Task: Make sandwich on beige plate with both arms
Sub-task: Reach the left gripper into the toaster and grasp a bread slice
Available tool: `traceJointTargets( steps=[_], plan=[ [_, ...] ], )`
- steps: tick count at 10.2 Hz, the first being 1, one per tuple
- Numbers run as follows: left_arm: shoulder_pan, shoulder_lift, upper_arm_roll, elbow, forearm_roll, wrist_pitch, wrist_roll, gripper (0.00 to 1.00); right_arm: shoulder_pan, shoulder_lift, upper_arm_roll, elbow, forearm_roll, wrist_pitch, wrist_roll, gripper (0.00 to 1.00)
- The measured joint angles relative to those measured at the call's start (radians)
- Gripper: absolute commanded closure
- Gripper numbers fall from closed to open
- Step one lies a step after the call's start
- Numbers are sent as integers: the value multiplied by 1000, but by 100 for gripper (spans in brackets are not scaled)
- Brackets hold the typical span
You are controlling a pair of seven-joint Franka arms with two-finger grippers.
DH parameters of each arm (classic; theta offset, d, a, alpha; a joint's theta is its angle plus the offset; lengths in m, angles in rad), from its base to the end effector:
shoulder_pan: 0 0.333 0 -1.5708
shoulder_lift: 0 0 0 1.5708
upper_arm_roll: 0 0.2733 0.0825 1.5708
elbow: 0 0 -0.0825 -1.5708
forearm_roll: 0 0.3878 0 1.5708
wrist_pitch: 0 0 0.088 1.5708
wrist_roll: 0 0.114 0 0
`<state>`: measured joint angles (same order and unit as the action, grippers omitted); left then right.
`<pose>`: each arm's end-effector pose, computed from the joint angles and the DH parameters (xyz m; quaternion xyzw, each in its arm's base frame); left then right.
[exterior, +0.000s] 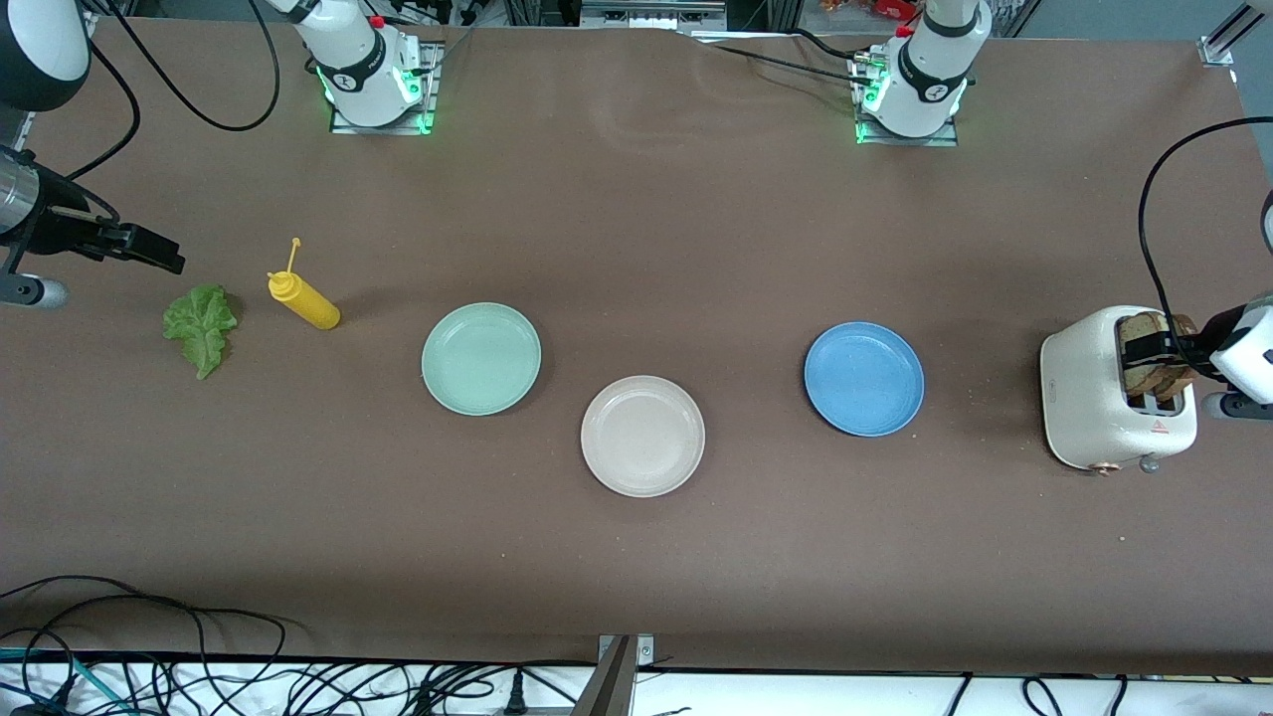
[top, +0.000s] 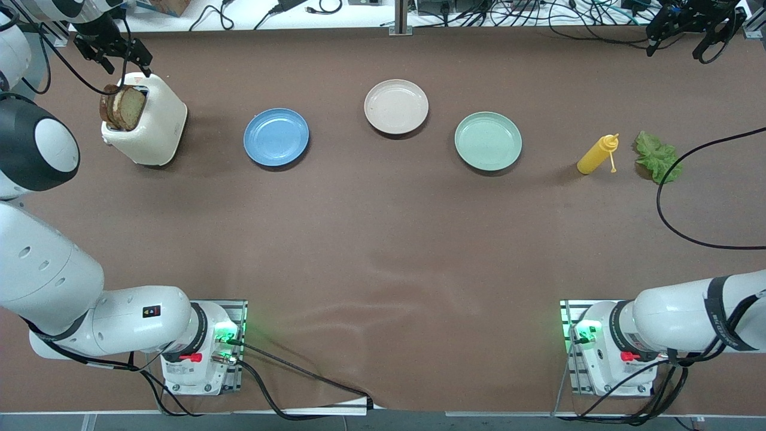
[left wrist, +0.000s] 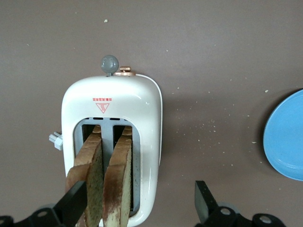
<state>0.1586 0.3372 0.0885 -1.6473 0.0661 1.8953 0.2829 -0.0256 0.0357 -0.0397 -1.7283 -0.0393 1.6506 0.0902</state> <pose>0.6145 0.1563 0.3629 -0.9975 0.0316 0.0544 0.0324 0.5617 -0.0407 0.4866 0.9954 -0.0749 -0.0564 0.0209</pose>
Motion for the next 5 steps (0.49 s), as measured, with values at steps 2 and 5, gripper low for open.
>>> traceJointTargets(
  steps=[2, 5],
  plan=[
    [10, 0, 0, -39, 0, 48, 7, 0, 0, 0, 0, 0, 0, 0, 0, 0],
    [20, 0, -1, -100, 0, 124, 14, 10, 0, 0, 0, 0, 0, 0, 0, 0]
  ],
)
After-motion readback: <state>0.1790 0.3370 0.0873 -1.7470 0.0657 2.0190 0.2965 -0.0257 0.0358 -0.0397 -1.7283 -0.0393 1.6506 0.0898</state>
